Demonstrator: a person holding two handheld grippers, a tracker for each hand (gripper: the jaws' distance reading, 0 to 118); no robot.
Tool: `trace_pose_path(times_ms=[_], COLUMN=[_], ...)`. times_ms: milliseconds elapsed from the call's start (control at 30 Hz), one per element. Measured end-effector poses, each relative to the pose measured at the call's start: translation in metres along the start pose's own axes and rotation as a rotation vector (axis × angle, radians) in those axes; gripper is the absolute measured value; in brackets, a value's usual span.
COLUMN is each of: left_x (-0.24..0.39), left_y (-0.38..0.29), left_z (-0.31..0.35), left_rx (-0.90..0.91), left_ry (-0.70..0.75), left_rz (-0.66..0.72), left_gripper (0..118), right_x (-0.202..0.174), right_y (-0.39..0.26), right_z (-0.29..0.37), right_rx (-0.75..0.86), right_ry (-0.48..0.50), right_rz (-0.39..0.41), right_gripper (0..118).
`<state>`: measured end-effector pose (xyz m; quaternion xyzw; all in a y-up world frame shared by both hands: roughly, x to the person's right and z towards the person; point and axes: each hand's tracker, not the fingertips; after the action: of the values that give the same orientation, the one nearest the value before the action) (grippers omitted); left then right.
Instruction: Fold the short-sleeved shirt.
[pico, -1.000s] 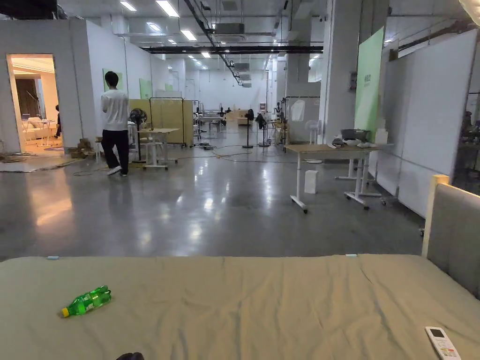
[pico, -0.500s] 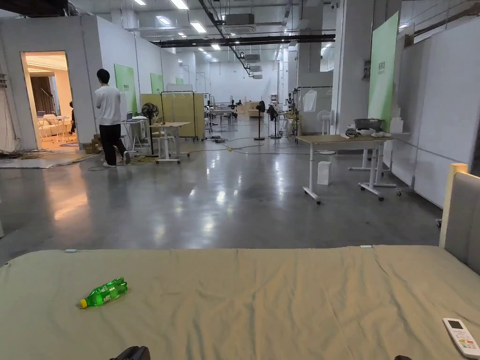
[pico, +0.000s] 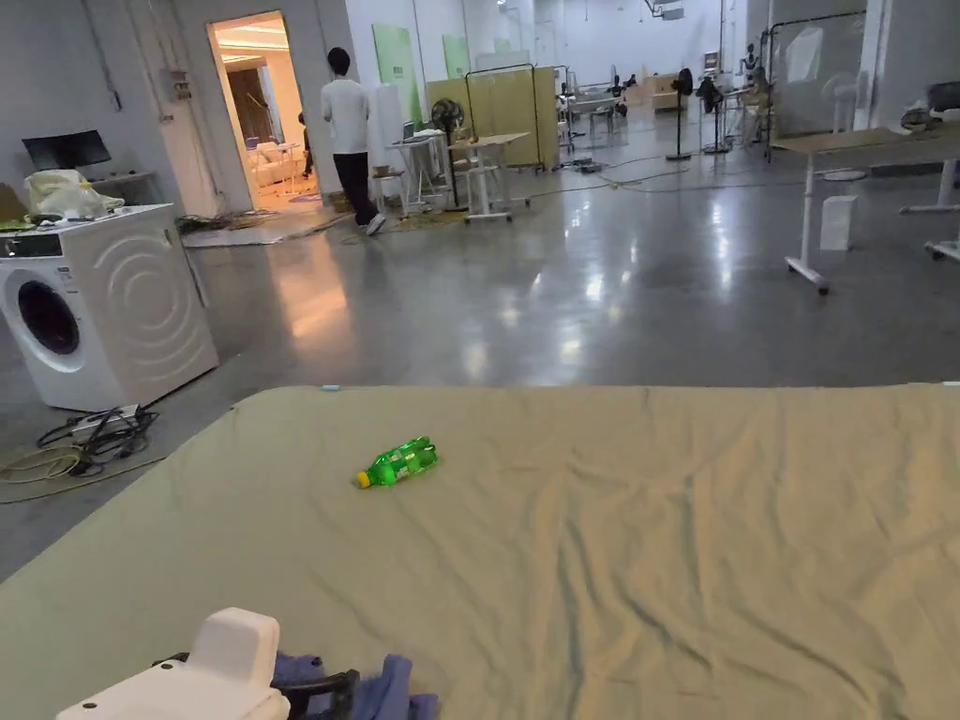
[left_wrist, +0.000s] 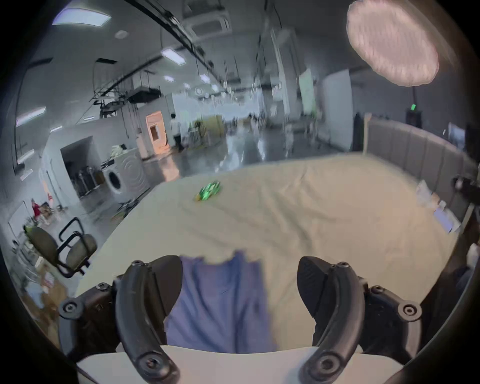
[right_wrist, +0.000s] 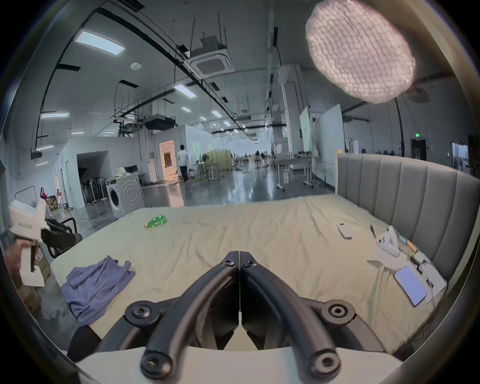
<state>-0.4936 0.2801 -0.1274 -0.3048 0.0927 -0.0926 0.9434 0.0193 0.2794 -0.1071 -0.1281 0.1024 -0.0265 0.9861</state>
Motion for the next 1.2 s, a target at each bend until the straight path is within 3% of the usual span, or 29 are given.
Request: trace_pose_path(times_ms=[133, 333, 467, 567, 667, 800, 867, 933, 1000, 1200], left_x=[-0.042, -0.050, -0.052, -0.043, -0.047, -0.050, -0.043, -0.042, -0.044, -0.056], left_y=[-0.029, -0.072, -0.085, -0.089, -0.091, -0.094, -0.093, -0.094, -0.094, -0.094], left_z=[-0.072, -0.153, -0.189, -0.192, -0.200, -0.207, -0.204, -0.204, -0.205, -0.207], left_rx=[-0.198, -0.331, -0.415, -0.436, -0.446, -0.447, -0.433, -0.389, -0.379, -0.371], left_ry=[-0.080, -0.035, -0.095, -0.041, -0.071, -0.074, -0.058, -0.064, -0.054, -0.045], left_rz=[0.239, 0.203, 0.224, 0.183, 0.276, 0.270, 0.258, 0.246, 0.264, 0.398], left_gripper=[96, 98, 97, 95, 94, 92, 79, 47, 9, 6], right_x=[0.002, 0.014, 0.022, 0.020, 0.022, 0.021, 0.019, 0.016, 0.015, 0.013], right_y=[-0.016, -0.030, -0.036, -0.034, -0.037, -0.046, -0.049, -0.051, -0.052, -0.052], right_z=[-0.008, -0.020, -0.022, -0.022, -0.019, -0.019, -0.018, -0.017, -0.016, -0.013], right_rx=[-0.099, -0.190, -0.219, -0.239, -0.255, -0.295, -0.308, -0.315, -0.320, -0.327], right_ry=[0.017, -0.011, -0.036, -0.051, -0.048, -0.043, -0.039, -0.033, -0.024, -0.020], right_rz=[-0.076, -0.058, -0.061, -0.043, -0.018, -0.016, -0.018, -0.021, -0.020, 0.000], right_gripper=[1, 1, 2, 3, 3, 3, 3, 3, 3, 3])
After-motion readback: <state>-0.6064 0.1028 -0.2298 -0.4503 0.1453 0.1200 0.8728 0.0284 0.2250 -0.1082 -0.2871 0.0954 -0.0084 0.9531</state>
